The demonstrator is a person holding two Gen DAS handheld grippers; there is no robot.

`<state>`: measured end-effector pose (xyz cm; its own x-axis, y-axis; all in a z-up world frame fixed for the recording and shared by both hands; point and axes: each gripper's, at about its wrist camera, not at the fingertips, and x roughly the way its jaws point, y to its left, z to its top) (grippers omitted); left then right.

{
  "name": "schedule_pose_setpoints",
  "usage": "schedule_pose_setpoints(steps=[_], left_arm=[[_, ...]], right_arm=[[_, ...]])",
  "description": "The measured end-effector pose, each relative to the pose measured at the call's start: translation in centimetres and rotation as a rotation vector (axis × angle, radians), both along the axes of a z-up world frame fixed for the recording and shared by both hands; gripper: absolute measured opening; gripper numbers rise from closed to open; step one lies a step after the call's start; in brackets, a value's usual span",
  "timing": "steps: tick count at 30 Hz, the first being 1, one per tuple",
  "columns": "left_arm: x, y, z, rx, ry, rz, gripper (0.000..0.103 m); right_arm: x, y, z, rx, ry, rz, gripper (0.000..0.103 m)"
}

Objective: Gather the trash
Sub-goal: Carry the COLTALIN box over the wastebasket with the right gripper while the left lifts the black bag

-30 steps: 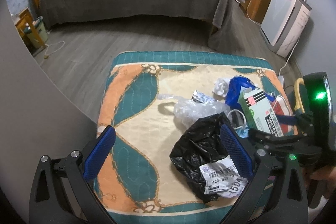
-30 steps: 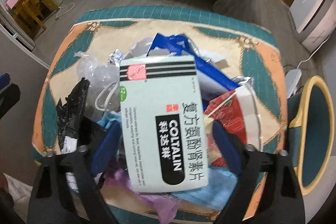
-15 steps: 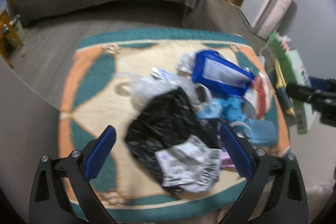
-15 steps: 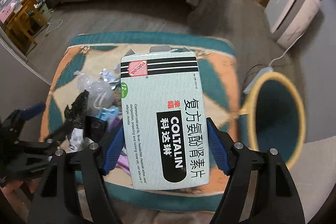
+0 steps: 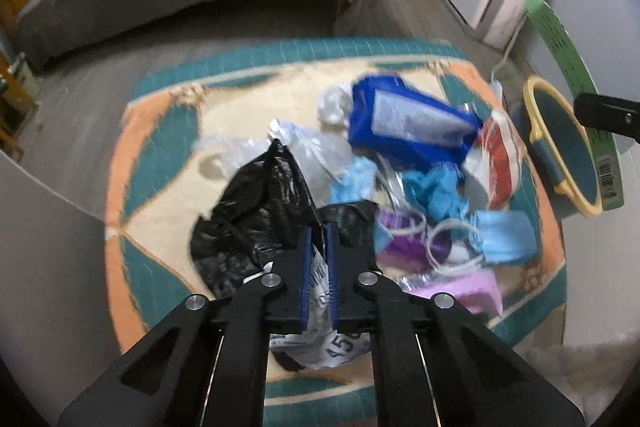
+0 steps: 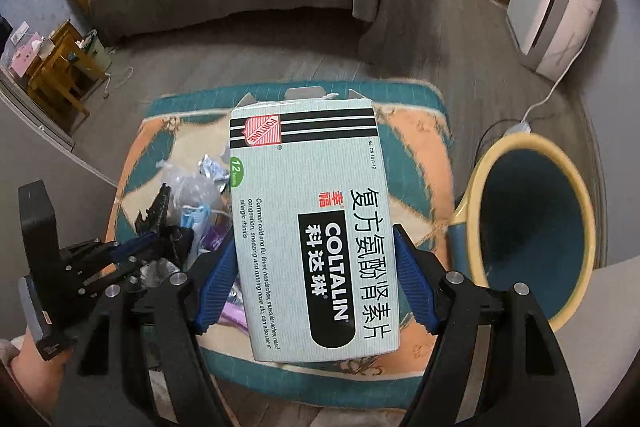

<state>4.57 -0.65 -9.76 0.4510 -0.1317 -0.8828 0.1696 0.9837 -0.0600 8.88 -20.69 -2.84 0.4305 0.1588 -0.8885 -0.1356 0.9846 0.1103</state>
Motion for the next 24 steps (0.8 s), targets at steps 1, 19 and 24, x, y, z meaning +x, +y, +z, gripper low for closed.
schedule_pose_setpoints(steps=[1,19,24], left_arm=[[0.0,0.2,0.6,-0.003,-0.023,0.009,0.005],[-1.2,-6.1,12.2,-0.005,-0.396,-0.08,0.004],[-0.2,-10.2,13.4,-0.048,-0.406,-0.14,0.004]], right_arm=[[0.1,-0.2,0.3,0.003,-0.009,-0.004,0.072],[0.0,-7.4,2.8,-0.009,-0.102,-0.175,0.072],[-0.3,-11.3,3.7,0.057,-0.131,-0.245,0.072]])
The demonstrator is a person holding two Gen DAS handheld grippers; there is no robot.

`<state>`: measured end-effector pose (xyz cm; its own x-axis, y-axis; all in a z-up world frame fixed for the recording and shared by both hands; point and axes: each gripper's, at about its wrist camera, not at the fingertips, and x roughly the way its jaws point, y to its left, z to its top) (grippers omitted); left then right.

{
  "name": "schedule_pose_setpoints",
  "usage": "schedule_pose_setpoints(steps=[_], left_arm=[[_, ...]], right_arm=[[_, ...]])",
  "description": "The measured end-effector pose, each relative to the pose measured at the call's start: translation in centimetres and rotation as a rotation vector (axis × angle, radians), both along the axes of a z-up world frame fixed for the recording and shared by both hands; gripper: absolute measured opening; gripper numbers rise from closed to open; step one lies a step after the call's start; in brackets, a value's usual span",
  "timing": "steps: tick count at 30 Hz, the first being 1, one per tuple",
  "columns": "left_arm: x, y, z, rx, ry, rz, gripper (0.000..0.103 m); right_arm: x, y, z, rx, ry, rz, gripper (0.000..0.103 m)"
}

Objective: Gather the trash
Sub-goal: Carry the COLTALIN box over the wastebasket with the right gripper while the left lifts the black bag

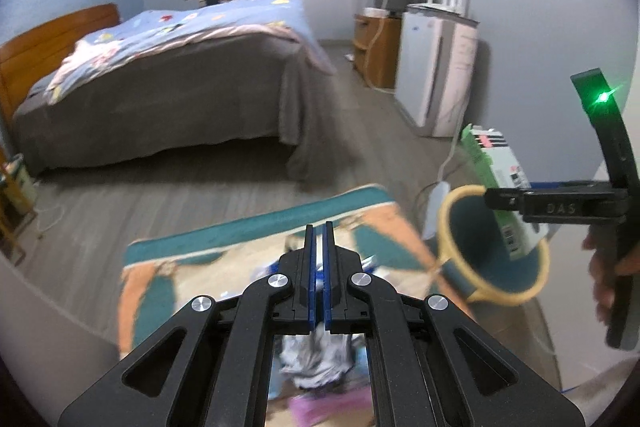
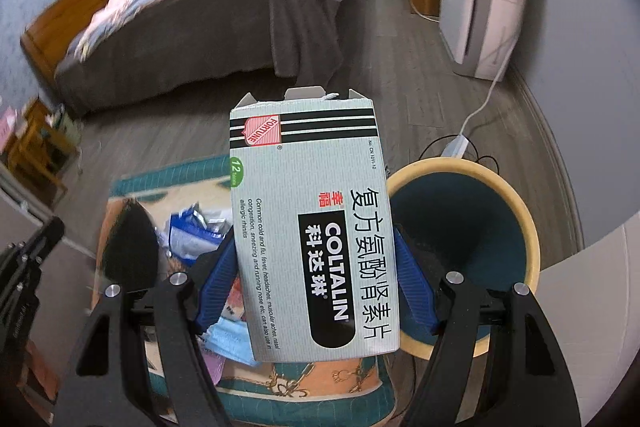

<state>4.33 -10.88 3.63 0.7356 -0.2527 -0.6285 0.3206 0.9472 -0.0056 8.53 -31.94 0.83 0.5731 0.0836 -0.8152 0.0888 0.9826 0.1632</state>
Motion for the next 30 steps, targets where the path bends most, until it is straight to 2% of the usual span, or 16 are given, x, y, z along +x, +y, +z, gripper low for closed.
schedule_pose_setpoints(steps=[5,8,12,14,16,20,21,22,25,30], left_arm=[[0.9,-5.4,0.1,0.023,-0.011,-0.093,0.004],[1.3,-7.8,-0.5,0.048,0.005,-0.135,0.004],[1.6,-8.1,-2.4,0.057,0.07,-0.138,0.004],[1.8,-7.6,-4.0,0.061,0.12,-0.111,0.014],[1.8,-6.5,-5.3,0.061,0.144,-0.077,0.03],[1.8,-4.2,-8.6,0.057,0.237,-0.017,0.035],[1.5,-3.9,-9.6,0.058,0.264,-0.006,0.048],[1.5,-3.8,-10.1,0.058,0.276,-0.005,0.051],[0.5,-4.4,-12.5,0.102,0.313,-0.034,0.051],[-1.1,-5.9,-14.6,0.256,0.288,-0.065,0.051]], right_arm=[[0.0,-5.1,-1.0,0.045,0.014,-0.097,0.072],[-0.1,-7.4,-2.1,0.036,0.038,-0.144,0.072],[0.1,-8.2,-3.2,0.044,0.067,-0.144,0.072],[0.3,-8.2,-3.5,0.038,0.069,-0.13,0.072],[0.3,-8.1,-3.5,0.05,0.07,-0.118,0.072],[0.4,-7.7,-3.5,0.055,0.07,-0.083,0.072],[0.4,-7.5,-3.3,0.058,0.068,-0.079,0.072],[0.4,-7.5,-3.3,0.06,0.066,-0.077,0.072],[0.4,-7.1,-3.2,0.06,0.064,-0.069,0.072],[0.3,-6.8,-3.3,0.045,0.071,-0.065,0.072]])
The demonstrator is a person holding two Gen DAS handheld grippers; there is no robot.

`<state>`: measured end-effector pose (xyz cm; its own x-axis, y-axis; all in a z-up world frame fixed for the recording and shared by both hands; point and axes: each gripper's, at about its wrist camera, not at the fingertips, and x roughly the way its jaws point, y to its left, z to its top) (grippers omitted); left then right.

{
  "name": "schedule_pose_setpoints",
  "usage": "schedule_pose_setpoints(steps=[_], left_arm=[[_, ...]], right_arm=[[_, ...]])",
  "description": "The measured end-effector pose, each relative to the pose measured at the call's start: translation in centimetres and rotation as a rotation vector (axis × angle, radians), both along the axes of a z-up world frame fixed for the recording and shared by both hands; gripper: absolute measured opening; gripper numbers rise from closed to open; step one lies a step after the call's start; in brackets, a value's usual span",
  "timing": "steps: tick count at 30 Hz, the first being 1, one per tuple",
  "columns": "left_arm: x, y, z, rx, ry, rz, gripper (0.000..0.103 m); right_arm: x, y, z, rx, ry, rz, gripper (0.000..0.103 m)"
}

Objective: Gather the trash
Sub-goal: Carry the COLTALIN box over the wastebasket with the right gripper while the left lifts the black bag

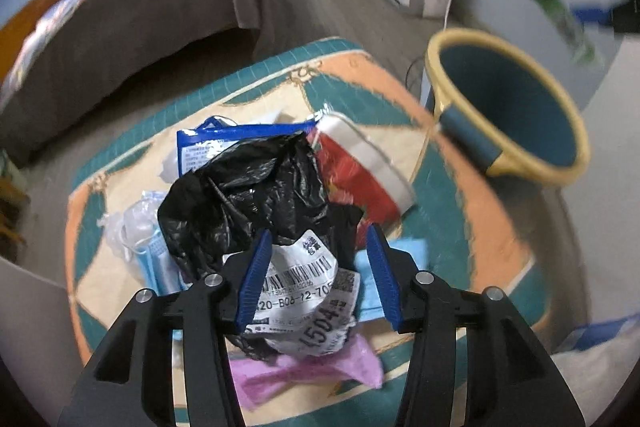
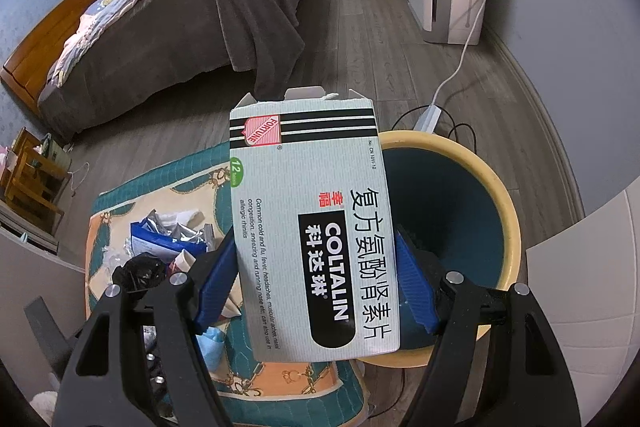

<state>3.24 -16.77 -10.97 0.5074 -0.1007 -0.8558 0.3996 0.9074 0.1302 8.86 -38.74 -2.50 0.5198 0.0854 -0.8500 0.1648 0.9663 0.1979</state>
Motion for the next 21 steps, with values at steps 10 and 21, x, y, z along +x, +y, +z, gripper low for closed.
schedule_pose_setpoints(steps=[10,21], left_arm=[[0.5,0.7,0.9,0.092,-0.073,-0.019,0.001],[2.1,0.7,10.1,-0.111,-0.269,-0.008,0.001]], right_arm=[[0.0,-0.4,-0.2,0.007,0.003,-0.007,0.072],[-0.3,-2.0,-0.6,0.039,0.007,-0.059,0.072]])
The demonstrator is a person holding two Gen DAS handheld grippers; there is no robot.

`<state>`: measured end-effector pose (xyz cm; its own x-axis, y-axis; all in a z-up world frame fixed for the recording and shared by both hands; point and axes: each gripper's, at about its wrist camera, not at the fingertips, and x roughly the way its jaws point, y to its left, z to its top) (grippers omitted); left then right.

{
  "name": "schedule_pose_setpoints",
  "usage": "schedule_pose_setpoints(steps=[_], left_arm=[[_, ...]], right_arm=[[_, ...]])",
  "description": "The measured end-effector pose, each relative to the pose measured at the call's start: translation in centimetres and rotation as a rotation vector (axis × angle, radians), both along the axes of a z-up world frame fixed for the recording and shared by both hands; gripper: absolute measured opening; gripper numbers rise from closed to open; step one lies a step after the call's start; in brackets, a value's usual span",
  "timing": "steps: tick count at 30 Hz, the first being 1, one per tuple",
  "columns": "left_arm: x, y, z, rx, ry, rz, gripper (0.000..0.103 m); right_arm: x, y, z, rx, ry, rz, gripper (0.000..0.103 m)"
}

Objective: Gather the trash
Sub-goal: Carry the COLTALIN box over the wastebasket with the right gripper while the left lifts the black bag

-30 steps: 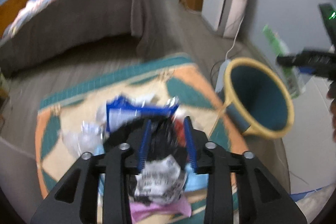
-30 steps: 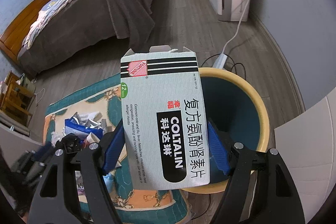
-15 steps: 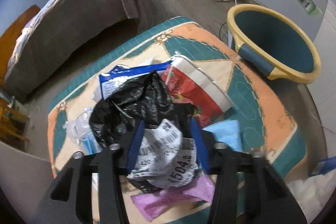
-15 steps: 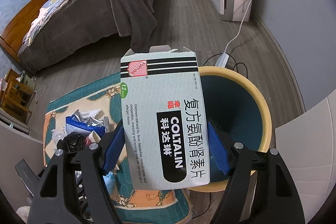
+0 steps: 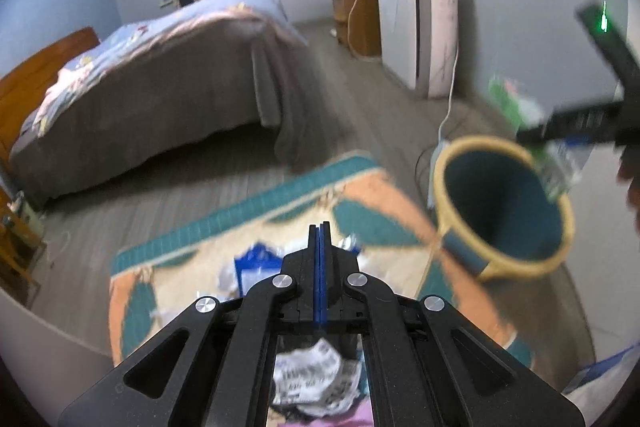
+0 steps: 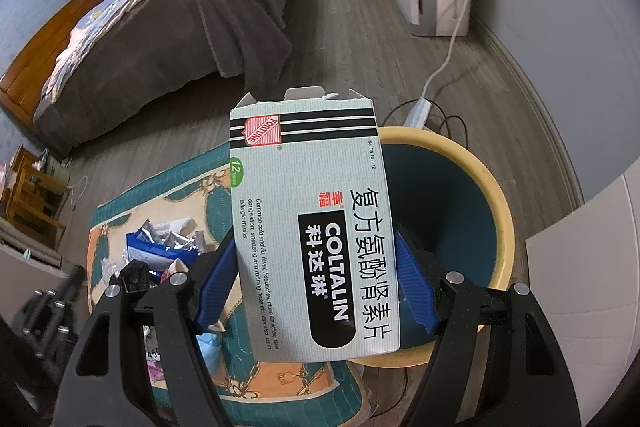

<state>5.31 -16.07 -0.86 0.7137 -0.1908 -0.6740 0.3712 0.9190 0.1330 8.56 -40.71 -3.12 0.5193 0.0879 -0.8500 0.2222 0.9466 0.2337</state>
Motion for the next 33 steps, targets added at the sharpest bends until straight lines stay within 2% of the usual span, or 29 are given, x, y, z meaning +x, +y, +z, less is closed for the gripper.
schedule_pose_setpoints(steps=[3,5,7,11,13,14,18,19,20,22,24,29,33], left_arm=[[-0.1,-0.4,-0.3,0.014,0.039,0.004,0.001],[-0.6,-0.4,-2.0,0.027,0.088,0.011,0.011],[-1.4,-0.4,-4.3,0.059,0.13,0.031,0.032],[-2.5,0.3,-8.0,0.116,0.209,0.063,0.037],[-2.9,0.5,-9.2,0.157,0.22,0.076,0.048],[-3.0,0.8,-9.6,0.178,0.219,0.086,0.049],[-2.6,1.4,-11.2,0.232,0.233,0.098,0.046],[-2.6,1.6,-11.3,0.23,0.234,0.096,0.027],[-2.5,1.8,-11.2,0.226,0.239,0.093,0.021],[-2.3,2.2,-10.6,0.196,0.23,0.088,0.018],[-2.3,2.4,-9.3,0.18,0.188,0.091,0.015],[-2.0,1.7,-3.3,0.067,0.029,0.085,0.014],[-0.7,-1.3,0.1,-0.011,-0.018,0.021,0.014]], right_arm=[[0.1,0.1,-0.2,-0.007,0.007,0.013,0.072],[0.3,0.3,-0.2,-0.007,0.007,0.014,0.072],[0.3,0.4,-0.2,-0.004,0.006,0.016,0.072],[0.4,0.7,-0.2,-0.008,0.008,0.032,0.072],[0.4,0.7,-0.2,-0.007,0.008,0.031,0.072],[0.3,0.6,-0.2,-0.005,0.008,0.029,0.072],[0.3,0.6,-0.1,-0.01,0.007,0.038,0.072],[0.3,0.6,-0.2,-0.011,0.008,0.04,0.072],[0.3,0.5,-0.2,-0.011,0.01,0.039,0.072],[0.2,0.4,-0.2,-0.006,0.01,0.032,0.072],[0.2,0.1,-0.2,0.002,0.01,0.024,0.072],[0.2,-1.0,-0.1,0.021,0.0,-0.003,0.072],[0.1,-2.4,-0.5,0.01,0.007,-0.049,0.072]])
